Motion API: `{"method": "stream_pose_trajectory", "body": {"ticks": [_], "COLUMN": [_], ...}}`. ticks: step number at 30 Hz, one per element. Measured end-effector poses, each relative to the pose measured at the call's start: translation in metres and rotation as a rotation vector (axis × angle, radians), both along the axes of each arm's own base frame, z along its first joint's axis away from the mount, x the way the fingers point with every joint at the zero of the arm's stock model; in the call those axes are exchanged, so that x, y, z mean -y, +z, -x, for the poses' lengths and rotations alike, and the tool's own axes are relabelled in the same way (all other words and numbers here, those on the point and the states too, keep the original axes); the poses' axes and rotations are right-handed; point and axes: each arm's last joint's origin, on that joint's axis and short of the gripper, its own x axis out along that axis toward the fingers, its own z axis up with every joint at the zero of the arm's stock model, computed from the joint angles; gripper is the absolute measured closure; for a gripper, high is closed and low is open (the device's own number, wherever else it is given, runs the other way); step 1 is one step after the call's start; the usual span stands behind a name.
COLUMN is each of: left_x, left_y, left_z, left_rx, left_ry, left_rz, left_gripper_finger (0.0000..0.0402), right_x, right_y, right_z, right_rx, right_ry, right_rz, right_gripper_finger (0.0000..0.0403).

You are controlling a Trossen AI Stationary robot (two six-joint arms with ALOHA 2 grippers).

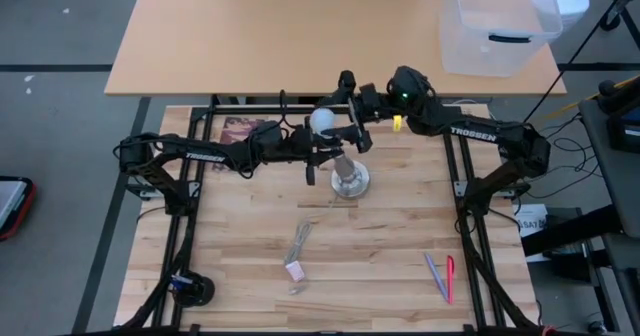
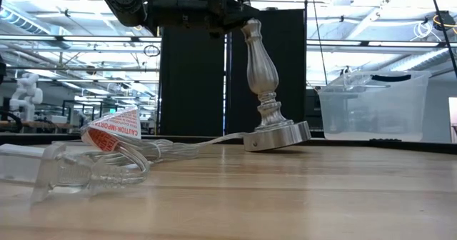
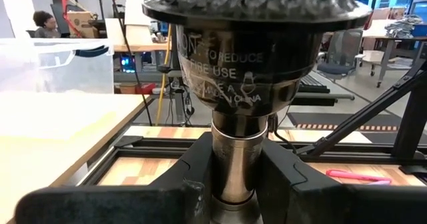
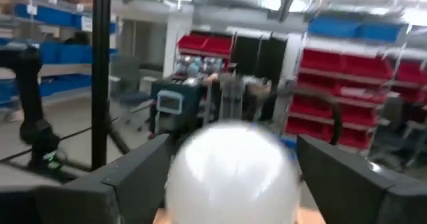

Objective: Screw lightbulb
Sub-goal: Remove the lightbulb from the silver lamp and put it on the table

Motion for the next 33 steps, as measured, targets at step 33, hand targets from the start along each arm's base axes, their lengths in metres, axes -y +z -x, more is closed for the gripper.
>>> {"method": "stream_pose_trajectory", "body": {"ticks": [33], "left_x": [-0.003], "left_y": [0.0], "left_z": [0.0], "left_rx": [0.003], "left_ry": [0.049], "left_rz": [-0.001], "left_gripper_finger": [0.0326], "right_x": [-0.135], "right_y": [0.019], "right_z": [0.002], "right_rx": [0.012], "right_ry": [-0.742], "right_rz": [0.142], "right_gripper_finger": [0.0033]}}
